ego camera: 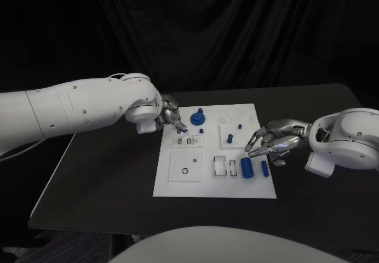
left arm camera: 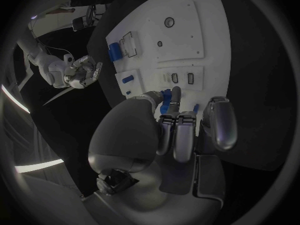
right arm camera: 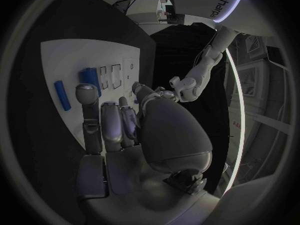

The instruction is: Assemble the parts on the task board

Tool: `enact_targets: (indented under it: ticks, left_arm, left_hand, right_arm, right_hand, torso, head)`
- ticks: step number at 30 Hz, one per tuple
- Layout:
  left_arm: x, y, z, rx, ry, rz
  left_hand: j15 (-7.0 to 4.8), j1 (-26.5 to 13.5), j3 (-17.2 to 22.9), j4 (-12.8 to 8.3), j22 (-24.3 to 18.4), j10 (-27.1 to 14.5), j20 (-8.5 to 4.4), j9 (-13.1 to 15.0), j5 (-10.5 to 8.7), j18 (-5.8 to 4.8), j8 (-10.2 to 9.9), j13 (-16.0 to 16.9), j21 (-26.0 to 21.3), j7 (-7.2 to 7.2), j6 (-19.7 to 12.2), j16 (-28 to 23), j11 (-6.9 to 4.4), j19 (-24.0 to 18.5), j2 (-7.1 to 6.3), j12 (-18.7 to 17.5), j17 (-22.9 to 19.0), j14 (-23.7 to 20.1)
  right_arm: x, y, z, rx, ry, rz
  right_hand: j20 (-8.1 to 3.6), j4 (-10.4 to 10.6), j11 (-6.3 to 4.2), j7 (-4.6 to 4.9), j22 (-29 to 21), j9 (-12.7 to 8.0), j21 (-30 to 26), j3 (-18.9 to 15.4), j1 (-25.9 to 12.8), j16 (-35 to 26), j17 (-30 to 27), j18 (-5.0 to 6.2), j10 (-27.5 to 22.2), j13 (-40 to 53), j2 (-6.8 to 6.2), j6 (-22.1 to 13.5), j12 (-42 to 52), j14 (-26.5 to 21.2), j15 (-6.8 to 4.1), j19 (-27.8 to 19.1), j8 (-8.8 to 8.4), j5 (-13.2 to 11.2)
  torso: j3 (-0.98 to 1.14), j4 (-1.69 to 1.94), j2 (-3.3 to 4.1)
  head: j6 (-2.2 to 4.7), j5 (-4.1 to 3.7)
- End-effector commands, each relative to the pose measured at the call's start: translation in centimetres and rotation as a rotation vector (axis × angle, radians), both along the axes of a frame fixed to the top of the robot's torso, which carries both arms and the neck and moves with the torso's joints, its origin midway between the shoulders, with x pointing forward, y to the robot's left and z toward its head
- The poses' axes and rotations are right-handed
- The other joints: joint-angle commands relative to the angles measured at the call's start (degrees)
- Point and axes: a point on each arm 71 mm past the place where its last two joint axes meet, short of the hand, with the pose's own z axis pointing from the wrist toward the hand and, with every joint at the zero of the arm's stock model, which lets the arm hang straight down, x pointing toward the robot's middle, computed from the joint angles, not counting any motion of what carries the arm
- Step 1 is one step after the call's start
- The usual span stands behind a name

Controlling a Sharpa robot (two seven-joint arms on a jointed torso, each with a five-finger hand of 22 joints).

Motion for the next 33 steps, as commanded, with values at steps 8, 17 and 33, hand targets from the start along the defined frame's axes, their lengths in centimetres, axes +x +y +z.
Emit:
enact_targets:
  ticks: [8, 17, 33]
  left_arm:
    - [0.2, -1.4, -0.5, -0.028, 0.045, 0.058]
    - [-0.3, -1.9, -1.4, -0.063, 0.053, 0.092]
    - [-0.8, -2.0, -3.4, -0.089, 0.054, 0.129]
  left_hand:
    - [-0.24, -2.8, 5.1, -3.6, 8.8, 6.1, -0.31, 0.4, 1.2, 0.52, -0.3, 15.1, -2.7, -3.67, 3.2, -0.1, -0.07, -0.6, -0.48, 0.2, 15.1, 5.8]
    - [-0.11, -3.8, 6.5, -4.7, 8.5, 6.1, -0.17, 0.6, 1.78, 0.71, -0.5, 15.1, -3.8, -3.51, 2.9, -0.1, 0.07, -1.0, -0.62, 0.2, 15.1, 5.8]
    - [-0.04, -4.8, 8.0, -5.5, 8.3, 6.1, -0.09, 0.7, 2.36, 0.89, -0.5, 15.1, -4.8, -3.43, 2.9, -0.1, 0.14, -1.3, -0.58, 0.2, 15.1, 5.8]
  right_arm:
    - [-0.1, -0.1, -0.1, 0.001, -0.009, -0.004]
    - [-0.1, -0.3, -0.1, -0.001, -0.009, -0.012]
    - [-0.1, -0.5, -0.1, 0.001, -0.011, -0.015]
  right_hand:
    - [0.12, 0.7, -0.05, 0.2, -0.2, -0.2, -0.5, 0.0, 0.0, -0.2, -0.2, 0.48, -0.9, -0.5, 0.86, 0.7, -0.5, -0.3, -0.07, -0.2, 0.4, 0.5]
    - [0.1, 0.9, -0.09, 0.16, -0.2, -0.3, -0.6, 0.0, 0.1, -0.3, -0.3, 0.5, -1.1, -0.7, 1.02, 0.8, -0.5, -0.4, -0.1, -0.2, 0.43, 0.9]
    - [0.08, 1.0, -0.11, 0.14, -0.2, -0.4, -0.6, 0.0, 0.2, -0.3, -0.4, 0.5, -1.2, -0.8, 1.11, 0.9, -0.6, -0.4, -0.13, -0.2, 0.44, 1.3]
  torso:
    - [-0.5, 0.45, 0.25]
    - [-0.57, 0.44, 0.38]
    - [-0.49, 0.55, 0.27]
  head:
    - [0.01, -0.07]
    - [0.01, 0.31]
    - [0.01, 0.26]
